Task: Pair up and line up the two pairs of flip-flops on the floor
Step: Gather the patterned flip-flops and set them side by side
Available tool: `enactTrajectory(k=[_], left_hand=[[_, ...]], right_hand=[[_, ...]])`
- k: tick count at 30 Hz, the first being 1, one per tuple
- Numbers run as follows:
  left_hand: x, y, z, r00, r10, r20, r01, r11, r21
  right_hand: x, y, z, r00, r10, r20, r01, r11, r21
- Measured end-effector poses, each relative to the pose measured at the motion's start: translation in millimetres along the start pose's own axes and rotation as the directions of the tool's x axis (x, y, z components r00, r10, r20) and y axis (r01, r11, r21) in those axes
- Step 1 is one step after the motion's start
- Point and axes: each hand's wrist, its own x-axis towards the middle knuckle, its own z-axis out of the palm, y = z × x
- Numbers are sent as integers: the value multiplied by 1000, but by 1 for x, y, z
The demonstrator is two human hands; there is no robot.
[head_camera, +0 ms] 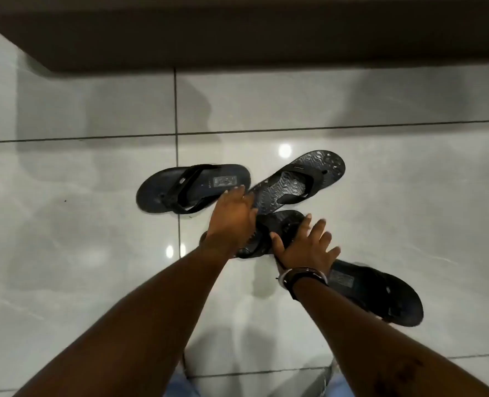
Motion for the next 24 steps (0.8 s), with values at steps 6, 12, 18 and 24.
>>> enactTrajectory(k=[6, 12, 18, 24], left_hand=[[54, 41, 9, 985, 170, -1, -170, 985, -5], [82, 48, 15, 981, 189, -36, -186, 980, 73], [111, 49, 18, 988, 145, 59, -150, 984, 95], [112, 54, 15, 996, 93, 0, -93, 993, 72]], right_hand=[[-9, -16, 18, 963, 265, 47, -267, 918, 293], [-27, -33, 38, 955, 240, 176, -294, 847, 443], [-13, -41, 40, 932, 144, 332, -302, 816, 493], [-3, -25, 30, 917, 149, 369, -366, 683, 633]])
